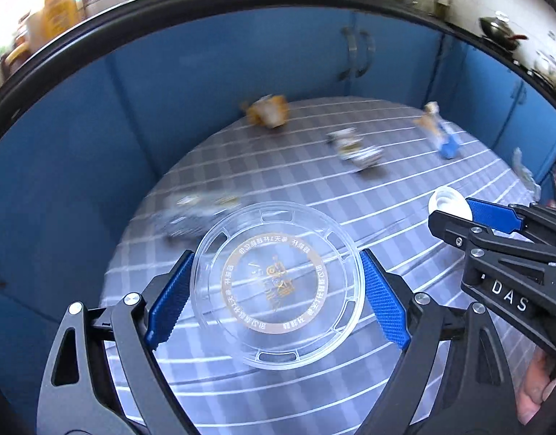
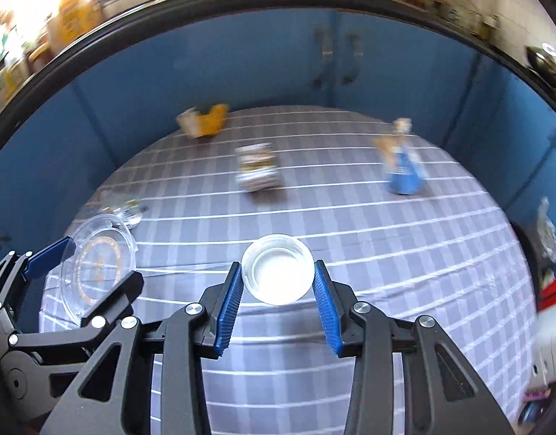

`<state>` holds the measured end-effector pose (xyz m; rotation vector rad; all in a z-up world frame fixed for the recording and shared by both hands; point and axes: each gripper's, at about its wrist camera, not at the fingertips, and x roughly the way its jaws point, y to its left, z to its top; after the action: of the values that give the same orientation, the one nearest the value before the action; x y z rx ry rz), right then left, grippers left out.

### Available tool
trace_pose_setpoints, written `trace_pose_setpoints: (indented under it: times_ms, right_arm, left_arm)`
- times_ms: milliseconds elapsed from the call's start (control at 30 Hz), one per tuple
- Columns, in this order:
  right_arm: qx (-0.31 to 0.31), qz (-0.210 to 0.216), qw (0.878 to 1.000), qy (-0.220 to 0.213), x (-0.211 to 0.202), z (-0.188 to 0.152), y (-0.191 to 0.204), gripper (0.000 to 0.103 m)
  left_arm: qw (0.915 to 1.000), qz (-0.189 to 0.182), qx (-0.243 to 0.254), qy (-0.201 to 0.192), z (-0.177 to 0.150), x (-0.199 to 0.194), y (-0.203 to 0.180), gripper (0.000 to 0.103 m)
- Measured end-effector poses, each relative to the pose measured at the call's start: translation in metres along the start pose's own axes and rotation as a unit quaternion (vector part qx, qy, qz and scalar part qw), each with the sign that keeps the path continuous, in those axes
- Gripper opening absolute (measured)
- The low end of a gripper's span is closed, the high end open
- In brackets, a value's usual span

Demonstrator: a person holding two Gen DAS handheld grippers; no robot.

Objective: Collect trash
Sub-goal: 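Carry the lid and dish over the black bin and open both tools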

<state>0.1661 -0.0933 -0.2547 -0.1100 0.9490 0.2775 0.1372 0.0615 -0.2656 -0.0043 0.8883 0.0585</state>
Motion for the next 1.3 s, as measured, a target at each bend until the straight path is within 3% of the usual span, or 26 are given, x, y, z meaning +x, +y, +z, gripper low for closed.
trace_pose_setpoints:
  times_ms: [333,667,967,1300]
  right_arm:
    - [0.099,-0.075,0.992,-0.016,-0.034,-0.008,-0.115,0.039]
    - [0.190,-0.146,0.970,-0.039,-0.071,-0.019,-0.219,0.039]
    - [0.235,-0.190,0.951,-0.060,-0.090,-0.013,-0.281,0.039]
    - [0.266,-0.213,0.937,-0.082,-0.095,0.006,-0.326,0.039]
  left_arm:
    - [0.9936,-0.072,0.086,-0.013,0.038,0.003,-0.106,0.087]
    - [0.9755,-0.145,0.163,-0.031,0.068,0.005,-0.211,0.087]
    - [0.9553,-0.204,0.207,-0.055,0.099,0.008,-0.290,0.087]
    - [0.9426,-0.235,0.225,-0.075,0.134,0.017,-0.343,0.087]
